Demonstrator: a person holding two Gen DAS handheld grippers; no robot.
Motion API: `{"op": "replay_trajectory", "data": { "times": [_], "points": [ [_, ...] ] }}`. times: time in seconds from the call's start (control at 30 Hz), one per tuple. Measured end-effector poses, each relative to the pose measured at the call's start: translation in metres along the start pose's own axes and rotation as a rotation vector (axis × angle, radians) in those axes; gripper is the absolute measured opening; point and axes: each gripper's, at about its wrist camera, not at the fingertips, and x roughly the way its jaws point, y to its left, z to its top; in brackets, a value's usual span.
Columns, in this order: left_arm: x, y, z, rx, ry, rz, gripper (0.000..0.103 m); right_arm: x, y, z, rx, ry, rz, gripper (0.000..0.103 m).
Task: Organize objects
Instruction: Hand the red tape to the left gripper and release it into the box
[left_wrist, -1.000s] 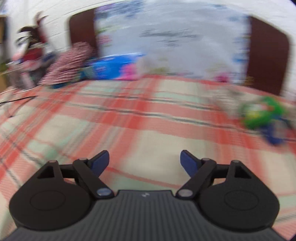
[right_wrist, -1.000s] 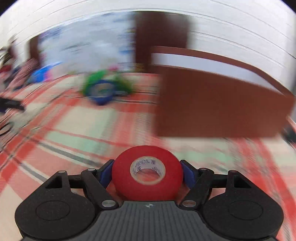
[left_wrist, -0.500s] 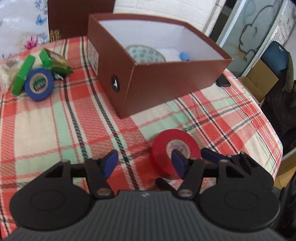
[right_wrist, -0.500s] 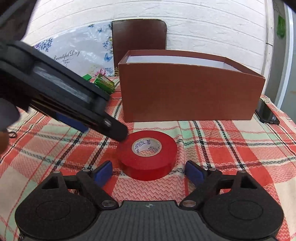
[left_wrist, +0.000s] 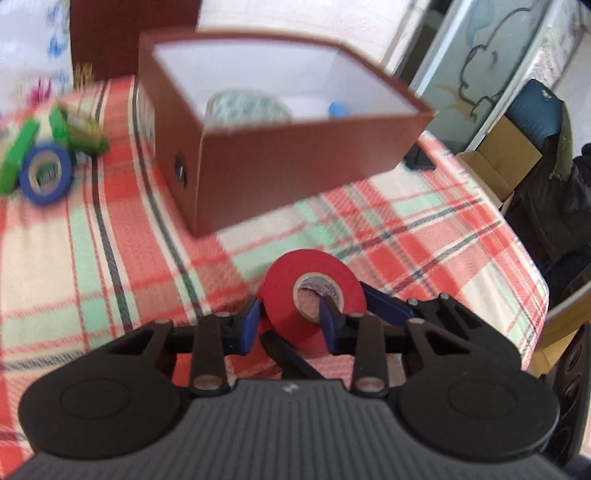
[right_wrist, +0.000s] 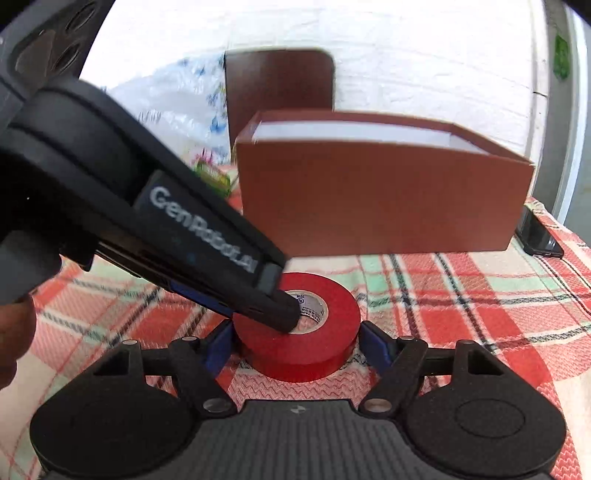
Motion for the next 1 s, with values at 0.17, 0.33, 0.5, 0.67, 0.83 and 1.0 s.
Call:
{"op": "replay_trajectory", "data": {
  "times": [0.17,0.33,0.5,0.67,0.83,1.0],
  "points": [
    [-0.038,-0.021,0.025,0.094,-0.153,-0.016,0.037,-0.027,-0.001,0.011,-0.011,-0.211,-0.063,0.072],
    [-0.049,-0.043,0.062,0.192,-0.284,0.034,0.037,-0.034,-0.013,0.047,-0.014,-0.390,-0.116,0.072],
    [-0.024,-0.039,0.094,0.164,-0.264,0.073,0.037,-0.001,-0.032,0.077,0.018,-0.395,-0.112,0.072],
    [0.001,-0.038,0.115,0.164,-0.246,0.083,0.037,0.029,-0.046,0.088,0.044,-0.360,-0.107,0.072],
    [0.041,-0.048,0.136,0.188,-0.210,0.060,0.045,0.054,-0.069,0.096,0.069,-0.349,-0.212,0.072],
    [0.069,-0.049,0.132,0.202,-0.215,0.154,0.053,0.074,-0.085,0.083,0.036,-0.407,-0.339,0.091]
  ]
}}
